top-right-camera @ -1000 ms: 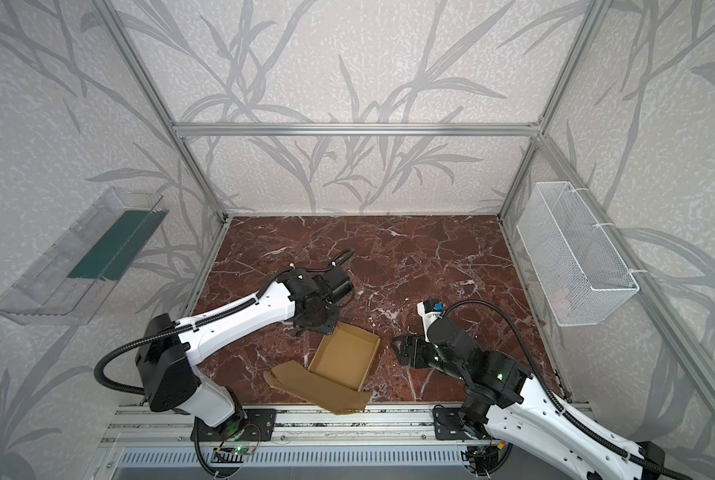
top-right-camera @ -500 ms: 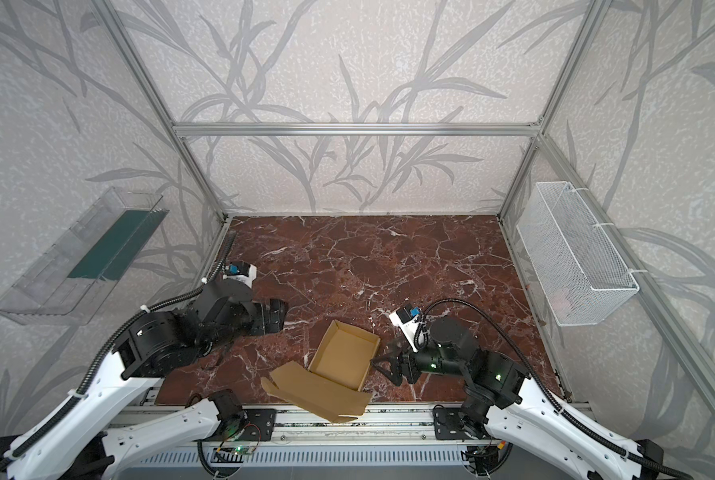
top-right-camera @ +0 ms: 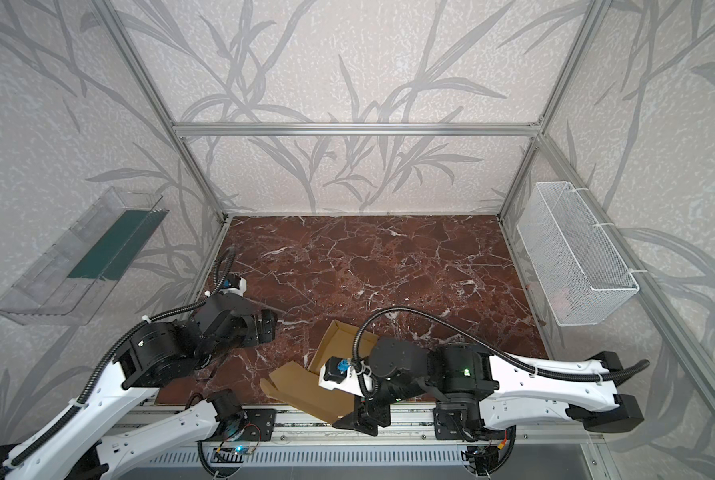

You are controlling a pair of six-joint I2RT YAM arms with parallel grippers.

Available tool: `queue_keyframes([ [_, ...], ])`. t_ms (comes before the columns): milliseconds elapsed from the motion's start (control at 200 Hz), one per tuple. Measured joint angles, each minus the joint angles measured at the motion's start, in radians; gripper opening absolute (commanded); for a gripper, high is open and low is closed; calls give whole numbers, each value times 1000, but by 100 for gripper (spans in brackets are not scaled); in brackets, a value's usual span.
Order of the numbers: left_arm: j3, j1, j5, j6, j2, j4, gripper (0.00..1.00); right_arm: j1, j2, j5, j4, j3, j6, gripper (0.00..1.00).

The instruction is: Fold the paper box

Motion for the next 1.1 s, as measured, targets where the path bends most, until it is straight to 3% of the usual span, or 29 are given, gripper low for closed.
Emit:
queue_keyframes([
  [340,-44,0,-17,-6,-34,-24,99,100,168,122,-91,124,-64,60],
  [555,-49,0,-23,-6,-51,-32,99,156,259,162,-137,210,-74,44],
  [1100,-62,0,-23,-6,-61,-39,99,167,383,258,-259,297,-44,15],
])
